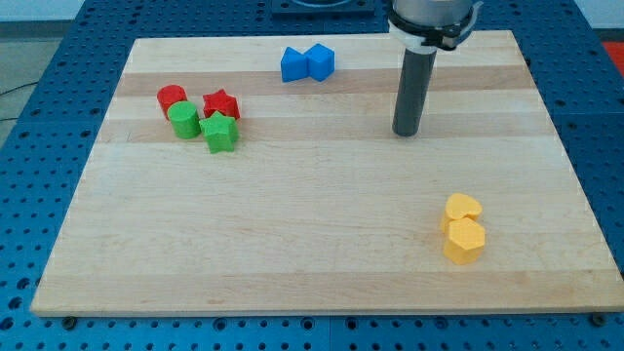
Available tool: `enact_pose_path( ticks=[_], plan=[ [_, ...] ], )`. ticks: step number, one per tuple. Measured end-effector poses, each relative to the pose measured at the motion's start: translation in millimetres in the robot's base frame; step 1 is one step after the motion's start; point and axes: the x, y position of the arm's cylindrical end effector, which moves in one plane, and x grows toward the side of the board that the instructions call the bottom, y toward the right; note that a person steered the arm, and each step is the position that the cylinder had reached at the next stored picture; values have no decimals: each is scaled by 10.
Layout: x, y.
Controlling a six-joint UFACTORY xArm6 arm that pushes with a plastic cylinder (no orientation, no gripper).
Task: Push the yellow blocks towards center of the board
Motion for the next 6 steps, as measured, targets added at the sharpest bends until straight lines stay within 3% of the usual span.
enact_pose_path(
  ticks=[1,3,4,5,6],
  plan=[
    [-211,357],
    [-100,1341],
    [248,1961],
    [1071,2160],
    [1750,1839]
  ],
)
